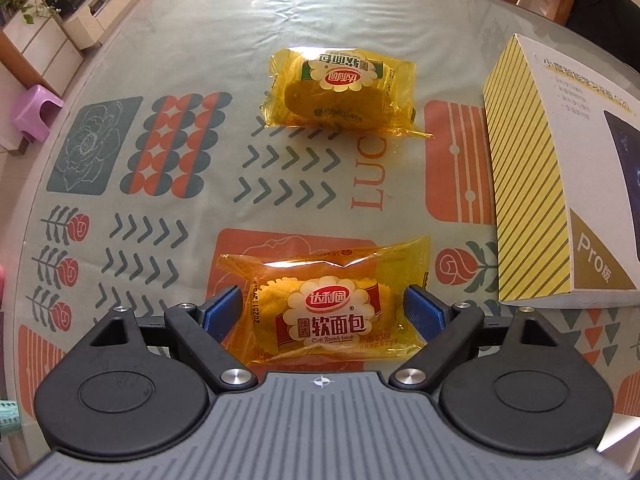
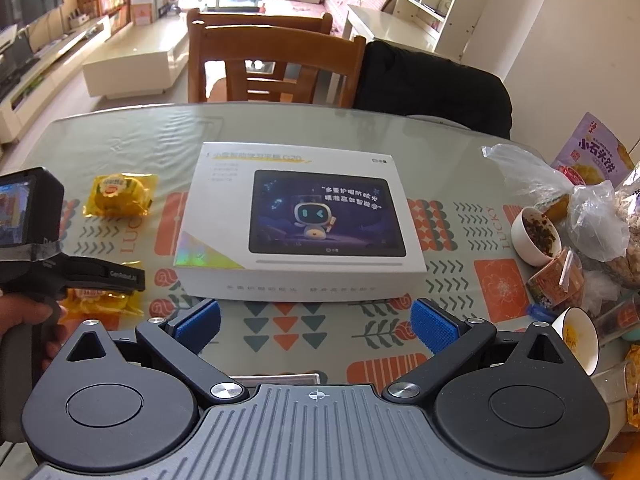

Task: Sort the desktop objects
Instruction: 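Close the left tool on the yellow soft bread packet, then carry the bread packet with the left tool over the white tray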

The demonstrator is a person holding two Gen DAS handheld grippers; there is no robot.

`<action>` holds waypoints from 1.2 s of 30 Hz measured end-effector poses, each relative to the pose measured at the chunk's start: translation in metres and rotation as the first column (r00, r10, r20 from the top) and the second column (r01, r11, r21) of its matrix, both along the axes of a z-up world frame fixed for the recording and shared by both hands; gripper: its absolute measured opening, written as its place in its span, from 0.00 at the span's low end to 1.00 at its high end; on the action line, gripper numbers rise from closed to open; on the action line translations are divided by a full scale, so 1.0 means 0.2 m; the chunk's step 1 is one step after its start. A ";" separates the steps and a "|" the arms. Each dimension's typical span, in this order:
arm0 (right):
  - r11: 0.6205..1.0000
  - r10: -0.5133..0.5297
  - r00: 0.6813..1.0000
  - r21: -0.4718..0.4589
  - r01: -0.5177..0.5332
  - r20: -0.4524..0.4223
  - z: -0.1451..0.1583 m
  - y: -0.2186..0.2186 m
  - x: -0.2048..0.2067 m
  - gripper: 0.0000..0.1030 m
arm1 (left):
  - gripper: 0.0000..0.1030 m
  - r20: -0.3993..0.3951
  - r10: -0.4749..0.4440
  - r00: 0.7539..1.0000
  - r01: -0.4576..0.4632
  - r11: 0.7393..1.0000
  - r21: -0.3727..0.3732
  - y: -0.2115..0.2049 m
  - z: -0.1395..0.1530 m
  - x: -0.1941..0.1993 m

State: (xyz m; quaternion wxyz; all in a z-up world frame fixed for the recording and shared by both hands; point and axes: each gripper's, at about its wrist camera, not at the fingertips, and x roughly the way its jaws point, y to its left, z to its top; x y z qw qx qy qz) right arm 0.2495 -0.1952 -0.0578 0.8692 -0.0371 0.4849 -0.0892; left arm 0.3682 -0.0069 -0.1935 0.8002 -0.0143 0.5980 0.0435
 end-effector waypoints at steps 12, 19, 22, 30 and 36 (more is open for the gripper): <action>1.000 0.000 1.000 0.007 -0.001 0.013 0.01 0.00 -0.01 1.00 | 0.81 0.032 -0.017 0.999 0.018 1.000 -0.025 0.00 0.06 -0.03; 1.000 -0.003 1.000 0.017 0.003 0.025 0.02 0.00 -0.03 1.00 | 0.78 0.055 -0.014 0.998 0.016 1.000 -0.027 0.02 0.12 -0.05; 1.000 0.000 0.999 0.023 -0.001 0.033 0.03 0.00 -0.03 1.00 | 0.77 0.073 -0.018 0.997 0.019 1.000 -0.017 0.03 0.16 -0.05; 0.999 0.017 0.998 0.041 -0.020 0.062 0.07 0.01 -0.07 1.00 | 0.77 0.108 -0.015 0.994 0.016 1.000 -0.012 0.05 0.28 -0.11; 0.997 0.036 0.995 0.059 -0.041 0.088 0.10 0.02 -0.11 1.00 | 0.77 0.140 -0.015 0.990 0.016 1.000 -0.011 0.06 0.39 -0.22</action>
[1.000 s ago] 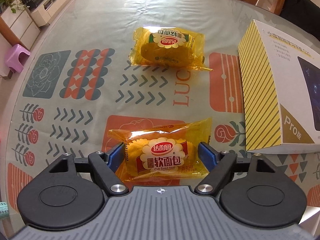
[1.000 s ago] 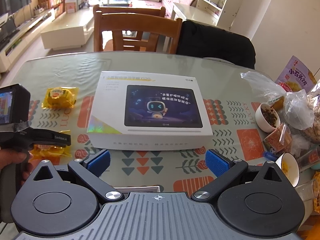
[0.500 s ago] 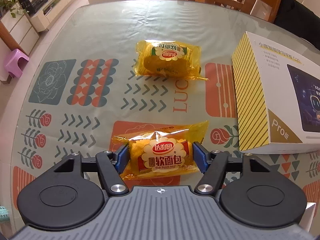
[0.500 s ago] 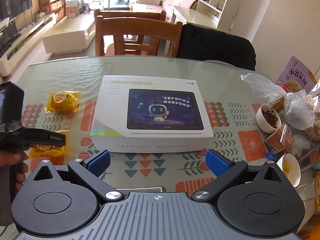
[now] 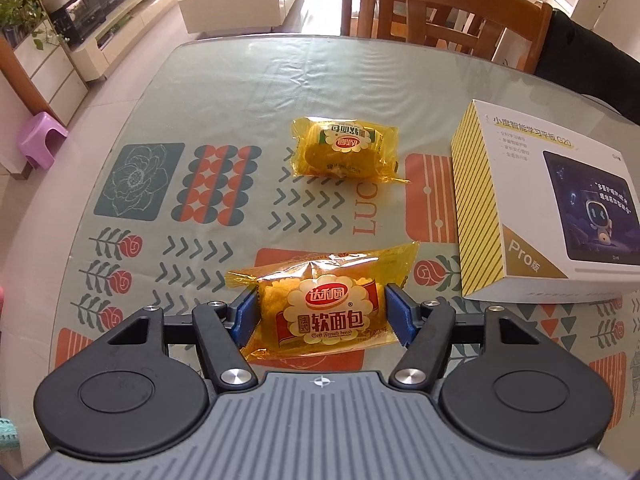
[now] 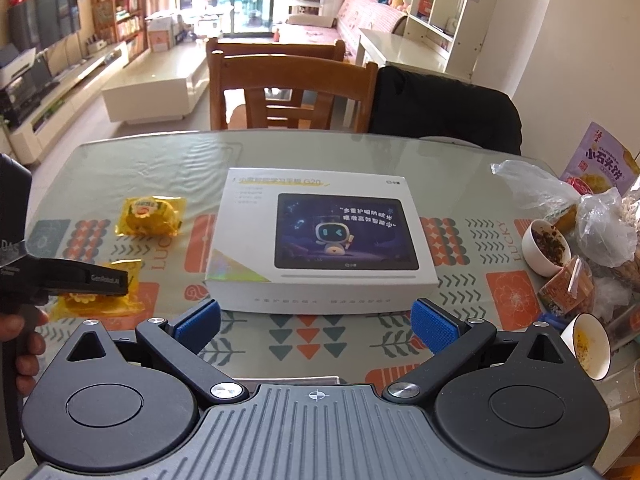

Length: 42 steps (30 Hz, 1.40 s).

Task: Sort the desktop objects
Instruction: 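Carry the bread packet with the left tool over the white tray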

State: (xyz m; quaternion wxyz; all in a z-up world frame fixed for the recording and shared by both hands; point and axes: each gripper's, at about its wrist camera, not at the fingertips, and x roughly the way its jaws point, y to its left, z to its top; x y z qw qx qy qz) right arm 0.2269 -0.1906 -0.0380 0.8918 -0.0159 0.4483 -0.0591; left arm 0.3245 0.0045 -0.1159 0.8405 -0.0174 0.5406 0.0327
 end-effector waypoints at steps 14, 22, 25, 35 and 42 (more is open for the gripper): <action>0.999 0.030 0.998 0.040 -0.032 0.055 0.06 -0.04 -0.23 1.00 | 0.77 0.028 -0.031 0.999 0.031 0.999 -0.017 -0.09 0.19 -0.42; 0.999 0.010 0.998 0.043 -0.012 0.062 0.06 -0.12 -0.41 1.00 | 0.77 0.003 -0.082 0.997 0.082 0.996 -0.038 -0.22 0.19 -0.69; 0.999 0.005 0.998 0.040 -0.008 0.061 0.06 -0.15 -0.47 1.00 | 0.77 -0.019 -0.093 0.996 0.092 0.995 -0.044 -0.26 0.16 -0.77; 1.000 0.014 0.998 0.022 -0.015 0.056 0.06 -0.18 -0.60 1.00 | 0.78 -0.081 -0.102 0.991 0.097 0.993 -0.059 -0.34 0.00 -0.92; 1.000 0.029 0.998 0.005 -0.029 0.047 0.06 -0.19 -0.63 1.00 | 0.78 -0.103 -0.085 0.991 0.080 0.996 -0.049 -0.35 -0.12 -0.93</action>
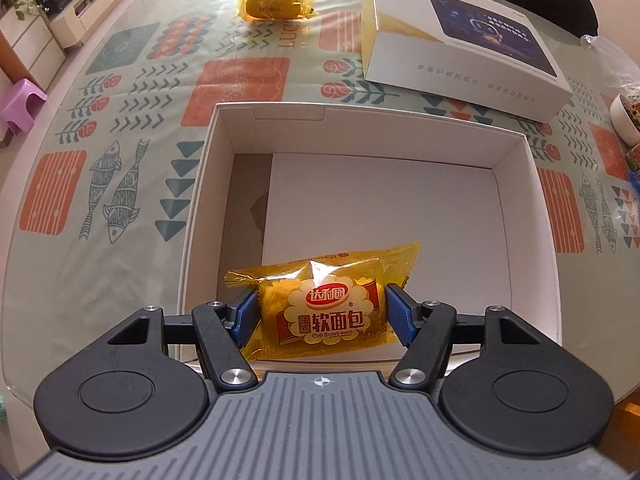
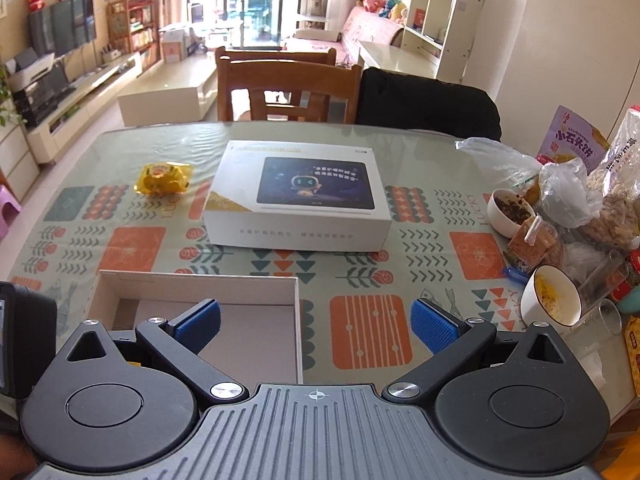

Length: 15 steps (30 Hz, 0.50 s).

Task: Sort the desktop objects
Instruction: 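Carry the bread packet with the left tool over the white tray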

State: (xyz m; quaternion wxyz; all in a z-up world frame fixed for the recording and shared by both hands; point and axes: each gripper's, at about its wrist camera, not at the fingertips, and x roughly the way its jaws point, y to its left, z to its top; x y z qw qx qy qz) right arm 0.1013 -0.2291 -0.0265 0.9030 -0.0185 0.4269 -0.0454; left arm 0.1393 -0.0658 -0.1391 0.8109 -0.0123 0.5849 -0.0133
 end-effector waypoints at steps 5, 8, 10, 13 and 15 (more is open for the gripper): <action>1.000 0.009 1.000 -0.013 -0.010 -0.009 -0.01 -0.01 -0.01 1.00 | 0.78 -0.015 0.012 1.000 -0.012 1.000 0.008 -0.01 -0.09 0.00; 1.000 0.009 1.000 -0.017 -0.009 -0.014 -0.01 -0.02 -0.01 1.00 | 0.79 -0.024 0.018 1.000 -0.017 1.000 0.014 -0.01 -0.13 -0.01; 1.000 0.008 1.000 -0.018 -0.008 -0.017 -0.02 -0.02 -0.01 1.00 | 0.80 -0.026 0.022 0.999 -0.021 1.000 0.014 -0.01 -0.15 0.00; 1.000 0.004 1.000 -0.017 -0.004 -0.020 -0.02 -0.04 -0.01 1.00 | 0.82 -0.027 0.026 0.999 -0.026 1.000 0.011 -0.01 -0.17 0.00; 1.000 0.000 1.000 -0.016 0.000 -0.020 -0.02 -0.05 -0.01 1.00 | 0.86 -0.029 0.026 0.999 -0.025 1.000 0.011 0.00 -0.17 0.01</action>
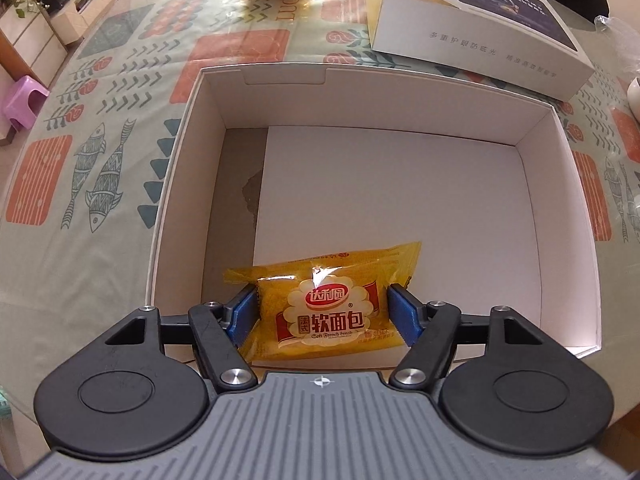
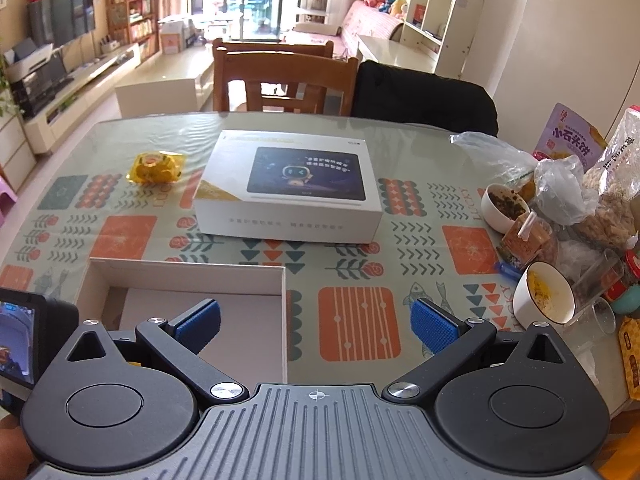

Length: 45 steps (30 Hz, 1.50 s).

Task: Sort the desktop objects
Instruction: 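Carry the bread packet with the left tool over the white tray, then lower the packet into the tray and open the left tool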

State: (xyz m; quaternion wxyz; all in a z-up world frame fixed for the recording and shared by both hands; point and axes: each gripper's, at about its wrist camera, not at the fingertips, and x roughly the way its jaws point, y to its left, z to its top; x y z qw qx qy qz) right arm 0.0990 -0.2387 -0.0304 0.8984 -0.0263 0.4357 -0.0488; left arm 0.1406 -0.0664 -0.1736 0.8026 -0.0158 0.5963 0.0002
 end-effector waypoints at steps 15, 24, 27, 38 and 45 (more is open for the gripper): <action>0.999 -0.035 0.999 0.002 0.035 0.005 0.04 -0.01 0.02 1.00 | 0.98 0.065 -0.032 0.997 0.029 0.999 0.042 -0.01 0.13 -0.02; 0.998 -0.064 0.998 -0.022 0.064 0.004 0.06 -0.01 0.05 1.00 | 0.99 0.079 -0.029 0.996 0.025 0.999 0.044 0.00 0.23 -0.05; 0.997 -0.068 0.998 -0.020 0.068 0.013 0.08 -0.01 0.06 1.00 | 1.00 0.083 -0.030 0.996 0.027 0.999 0.044 0.00 0.25 -0.06; 0.999 -0.042 0.998 -0.026 0.044 0.051 0.14 0.02 0.06 1.00 | 1.00 0.133 -0.037 0.990 0.032 0.999 0.037 0.00 0.31 -0.07; 0.999 -0.029 0.998 -0.016 0.029 0.048 0.12 0.04 0.07 1.00 | 1.00 0.145 -0.059 0.988 0.049 0.996 0.068 -0.01 0.27 -0.06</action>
